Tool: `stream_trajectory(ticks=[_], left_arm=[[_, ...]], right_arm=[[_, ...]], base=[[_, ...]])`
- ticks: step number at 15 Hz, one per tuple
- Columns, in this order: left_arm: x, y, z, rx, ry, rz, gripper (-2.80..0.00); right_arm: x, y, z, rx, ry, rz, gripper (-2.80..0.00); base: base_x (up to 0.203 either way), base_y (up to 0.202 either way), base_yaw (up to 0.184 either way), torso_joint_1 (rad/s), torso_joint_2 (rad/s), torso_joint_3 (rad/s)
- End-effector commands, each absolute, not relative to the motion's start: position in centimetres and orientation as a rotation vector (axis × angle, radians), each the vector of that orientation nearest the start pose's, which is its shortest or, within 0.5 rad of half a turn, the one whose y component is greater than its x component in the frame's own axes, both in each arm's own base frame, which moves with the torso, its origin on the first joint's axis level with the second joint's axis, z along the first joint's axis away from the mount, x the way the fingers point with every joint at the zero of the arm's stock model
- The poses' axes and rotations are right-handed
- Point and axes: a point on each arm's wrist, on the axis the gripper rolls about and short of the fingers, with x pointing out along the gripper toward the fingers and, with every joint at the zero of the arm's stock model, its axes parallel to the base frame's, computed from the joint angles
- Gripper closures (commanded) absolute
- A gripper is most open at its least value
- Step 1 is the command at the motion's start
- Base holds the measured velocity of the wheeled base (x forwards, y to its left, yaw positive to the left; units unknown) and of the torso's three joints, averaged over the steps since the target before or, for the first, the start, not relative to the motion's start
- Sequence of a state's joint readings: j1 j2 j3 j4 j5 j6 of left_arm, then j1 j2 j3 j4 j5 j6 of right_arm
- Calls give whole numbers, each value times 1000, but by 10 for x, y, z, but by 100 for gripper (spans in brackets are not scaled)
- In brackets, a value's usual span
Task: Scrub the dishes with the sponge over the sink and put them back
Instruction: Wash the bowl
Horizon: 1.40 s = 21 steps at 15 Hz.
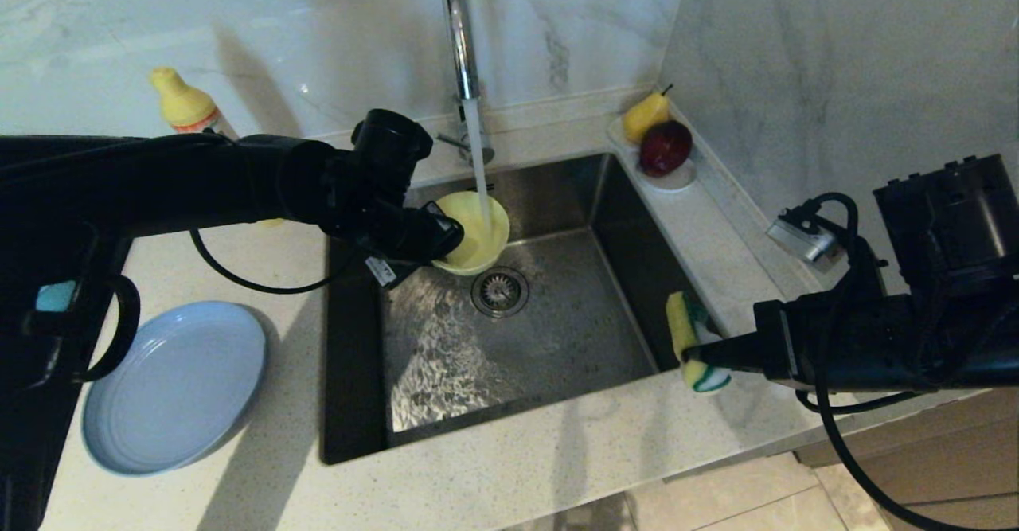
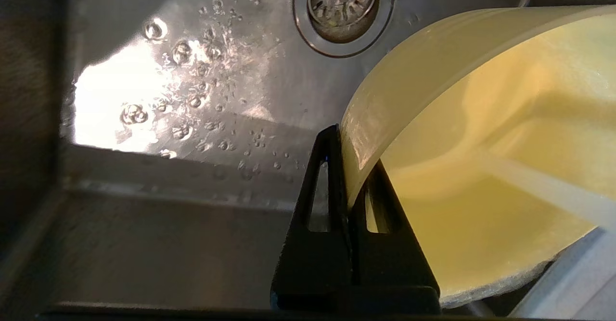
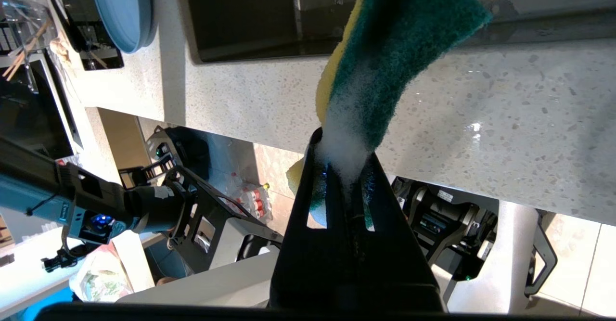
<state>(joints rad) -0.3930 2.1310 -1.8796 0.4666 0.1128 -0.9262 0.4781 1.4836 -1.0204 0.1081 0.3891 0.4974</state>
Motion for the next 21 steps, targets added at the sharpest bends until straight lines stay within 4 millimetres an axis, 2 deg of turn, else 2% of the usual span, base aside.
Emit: stream_trajectory(ticks=[1,3,13,21], left_arm=[[399,-165,207,-704,764,72,0],[401,-170,200,-702,780,76,0],[384,-166,201,-667,878,116,0],[380,-179,198,-659,919,62,0]], right_arm=[[215,121,236,430,778,684,0],[215,121,236,432,779,682,0],[215,121,233,434,777,682,0],[214,120,234,437,778,696,0]], base=[[0,0,0,0,0,0],[0,0,0,0,0,0],[0,0,0,0,0,0],[0,0,0,0,0,0]])
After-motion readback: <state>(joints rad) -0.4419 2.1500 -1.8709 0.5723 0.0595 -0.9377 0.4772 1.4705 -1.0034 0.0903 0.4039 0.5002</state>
